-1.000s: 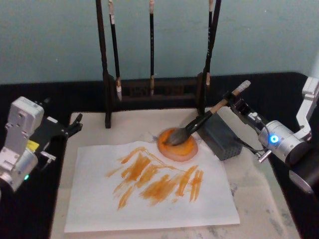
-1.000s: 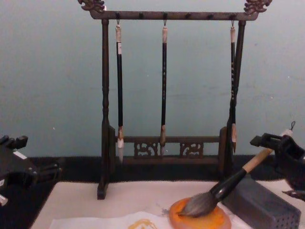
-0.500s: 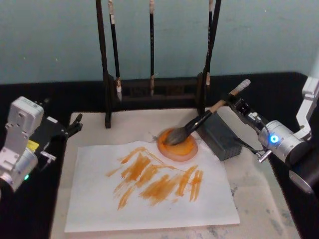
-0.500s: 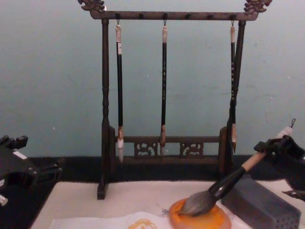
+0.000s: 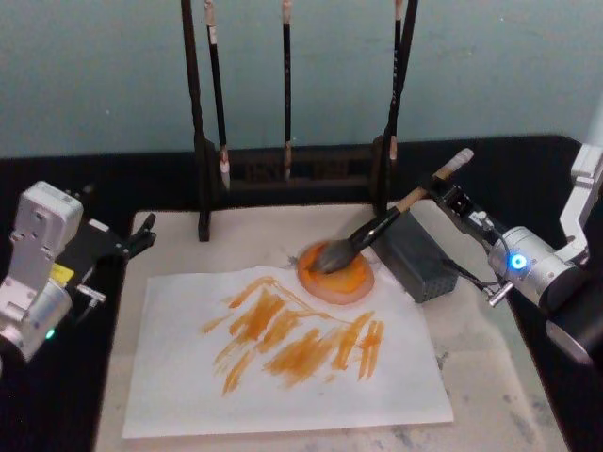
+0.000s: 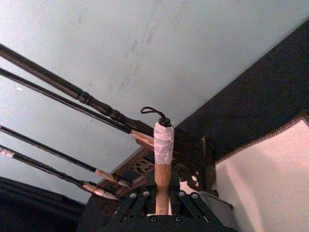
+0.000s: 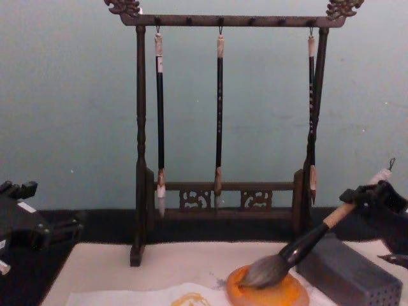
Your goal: Pick up the brush from the inkstone, write on the paper, then place the brush back to its original position.
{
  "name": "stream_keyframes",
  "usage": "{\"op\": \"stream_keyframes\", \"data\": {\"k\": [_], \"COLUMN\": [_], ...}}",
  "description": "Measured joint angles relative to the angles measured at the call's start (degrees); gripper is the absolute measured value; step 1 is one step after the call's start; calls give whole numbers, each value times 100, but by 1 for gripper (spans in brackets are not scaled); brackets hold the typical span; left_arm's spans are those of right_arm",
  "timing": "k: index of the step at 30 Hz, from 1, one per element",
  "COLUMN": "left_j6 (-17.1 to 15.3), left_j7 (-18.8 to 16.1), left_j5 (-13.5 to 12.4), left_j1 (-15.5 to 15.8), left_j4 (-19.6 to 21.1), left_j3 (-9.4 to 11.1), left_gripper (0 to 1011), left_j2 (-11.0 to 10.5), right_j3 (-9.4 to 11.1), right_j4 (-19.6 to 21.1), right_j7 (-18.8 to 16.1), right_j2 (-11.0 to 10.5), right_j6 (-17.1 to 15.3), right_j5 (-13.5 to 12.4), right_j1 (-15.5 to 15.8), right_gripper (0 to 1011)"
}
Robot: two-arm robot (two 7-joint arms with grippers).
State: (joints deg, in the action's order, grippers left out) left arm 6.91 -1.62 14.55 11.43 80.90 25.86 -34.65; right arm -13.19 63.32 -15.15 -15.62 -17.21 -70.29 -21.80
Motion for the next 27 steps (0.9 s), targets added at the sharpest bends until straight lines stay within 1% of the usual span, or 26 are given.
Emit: {"op": "stream_keyframes", "data": {"k": [7,10,14,16,17,20,21,23,24,26,27], "left_j6": [0,0,0,0,0,0,0,0,0,0,0], "left_j7": [0,0,0,0,0,0,0,0,0,0,0], "left_j5": [0,0,0,0,0,0,0,0,0,0,0], "left_j1": [0,0,0,0,0,0,-1,0,0,0,0], "left_j4": [0,0,0,0,0,0,0,0,0,0,0], "left_j3": [0,0,0,0,0,0,0,0,0,0,0], "left_gripper": [1001,1001,1001,1001,1001,1001,1001,1001,1001,1001,1001], "left_j2": [0,0,0,0,0,0,0,0,0,0,0], "right_j3": [-101,-164,-252,-354,-432,-571,-662,-784,-885,-978,-1072], "right_j4": [291,513,690,828,914,1033,1115,1198,1266,1326,1382], "right_j7": [-12,-31,-51,-57,-60,-76,-89,-116,-127,-137,-144], "right_j2": [-107,-174,-252,-317,-362,-435,-484,-538,-589,-631,-667], "right_j6": [142,219,306,376,432,537,608,694,766,820,867], "right_j5": [-10,-12,43,149,245,423,546,700,852,979,1135], "right_j1": [81,130,150,152,150,134,114,82,54,22,-9], "right_gripper": [155,155,155,155,155,155,155,155,155,155,155]}}
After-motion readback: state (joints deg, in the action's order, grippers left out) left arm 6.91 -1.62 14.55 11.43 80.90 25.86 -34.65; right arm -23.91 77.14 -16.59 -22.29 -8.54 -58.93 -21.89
